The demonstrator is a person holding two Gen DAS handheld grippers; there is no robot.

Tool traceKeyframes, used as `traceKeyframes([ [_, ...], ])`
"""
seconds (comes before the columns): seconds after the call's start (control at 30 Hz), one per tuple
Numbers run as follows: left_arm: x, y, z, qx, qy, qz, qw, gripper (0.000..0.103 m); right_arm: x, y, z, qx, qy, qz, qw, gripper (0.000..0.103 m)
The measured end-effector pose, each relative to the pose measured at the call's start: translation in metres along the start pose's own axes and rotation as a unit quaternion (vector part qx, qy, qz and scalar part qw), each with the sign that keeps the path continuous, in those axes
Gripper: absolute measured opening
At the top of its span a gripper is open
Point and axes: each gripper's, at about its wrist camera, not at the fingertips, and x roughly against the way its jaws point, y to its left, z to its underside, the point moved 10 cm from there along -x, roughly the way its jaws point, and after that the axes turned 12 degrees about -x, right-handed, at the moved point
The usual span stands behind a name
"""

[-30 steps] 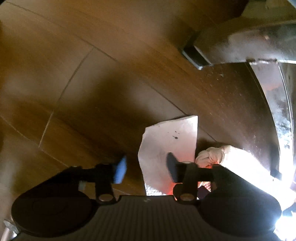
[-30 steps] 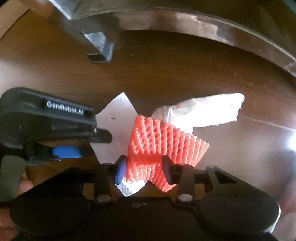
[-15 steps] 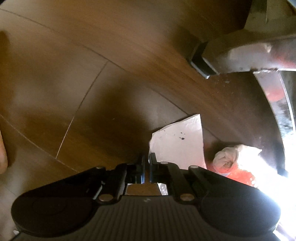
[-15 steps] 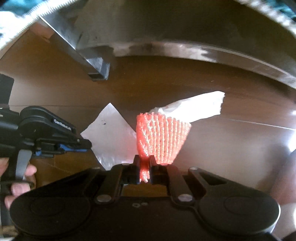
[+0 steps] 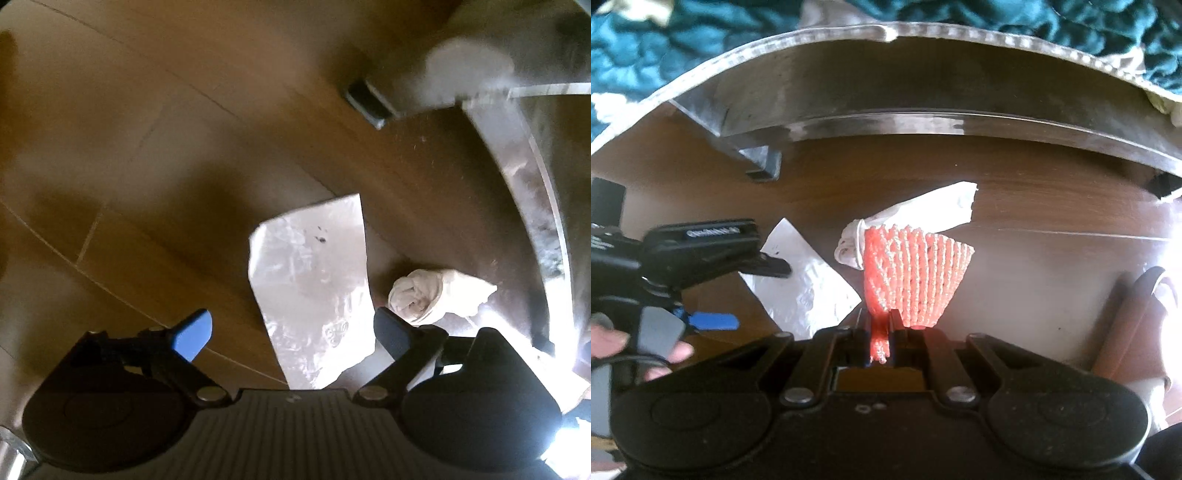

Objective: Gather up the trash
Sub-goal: 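Close left tool on the white paper while right tool grasps the orange foam net, then lift and carry the white paper and orange foam net up over the teal bin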

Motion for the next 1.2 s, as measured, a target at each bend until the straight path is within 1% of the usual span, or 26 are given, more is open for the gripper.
traceKeyframes([
  [0.07,-0.01,-0.004,0.002,-0.007,0.007,-0.014,0.9998,0.095,-0.003,-0.003,-0.001,-0.005,0.002,0.0,1.0,0.007],
  [0.17,-0.019,-0.016,0.005,-0.007,0.011,-0.009,0.9999,0.095,-0.007,-0.007,0.0,-0.011,0.005,0.002,1.0,0.007],
  [0.3,-0.029,-0.03,0.004,-0.008,0.013,-0.018,0.9997,0.093,-0.014,-0.014,0.001,-0.019,0.01,0.008,1.0,0.007],
  [0.33,-0.031,-0.031,0.004,-0.008,0.011,-0.019,0.9997,0.09,-0.015,-0.015,0.001,-0.02,0.009,0.008,1.0,0.007],
  [0.37,-0.03,-0.032,0.003,-0.009,0.006,-0.027,0.9996,0.088,-0.015,-0.015,0.001,-0.021,0.009,0.008,1.0,0.007],
  [0.43,-0.03,-0.036,0.002,-0.022,-0.001,-0.042,0.9989,0.08,-0.017,-0.015,0.0,-0.023,0.009,0.007,1.0,0.007],
  [0.5,-0.027,-0.037,0.003,-0.036,-0.004,-0.061,0.9975,0.065,-0.017,-0.014,0.0,-0.022,0.009,0.008,1.0,0.007],
  [0.53,-0.028,-0.039,0.004,-0.04,-0.007,-0.067,0.9969,0.061,-0.017,-0.014,0.0,-0.021,0.01,0.008,1.0,0.007],
  [0.57,-0.025,-0.038,0.004,-0.045,-0.011,-0.073,0.9963,0.048,-0.018,-0.014,0.001,-0.02,0.01,0.009,1.0,0.007],
  [0.6,-0.023,-0.038,0.004,-0.053,-0.014,-0.077,0.9955,0.023,-0.018,-0.014,0.001,-0.019,0.01,0.009,1.0,0.007],
  [0.63,-0.023,-0.039,0.004,-0.061,-0.011,-0.069,0.9957,0.007,-0.017,-0.013,0.001,-0.017,0.01,0.01,1.0,0.007],
  [0.67,-0.026,-0.04,0.005,-0.062,-0.003,-0.06,0.9962,0.005,-0.016,-0.013,0.001,-0.016,0.009,0.01,1.0,0.007],
  [0.73,-0.022,-0.038,0.005,-0.064,-0.008,-0.065,0.9958,0.004,-0.012,-0.011,0.001,-0.015,0.006,0.01,1.0,0.007],
  [0.77,-0.017,-0.036,0.004,-0.064,-0.014,-0.058,0.9961,0.004,-0.01,-0.01,0.0,-0.015,0.003,0.009,1.0,0.007],
  [0.93,0.02,-0.024,0.01,-0.072,-0.026,-0.064,0.995,0.004,0.014,0.003,-0.001,-0.011,-0.014,0.0,1.0,0.007],
  [1.0,0.045,-0.022,0.017,-0.091,-0.033,-0.073,0.9927,0.004,0.031,0.009,0.0,-0.006,-0.021,-0.003,1.0,0.007],
  [1.1,0.084,-0.036,0.03,-0.136,-0.048,-0.08,0.9863,0.004,0.067,0.023,-0.001,0.007,-0.045,-0.02,0.999,0.007],
  [1.2,0.127,-0.049,0.04,-0.154,-0.062,-0.068,0.9838,0.004,0.114,0.033,0.002,0.015,-0.073,-0.043,0.996,0.007],
])
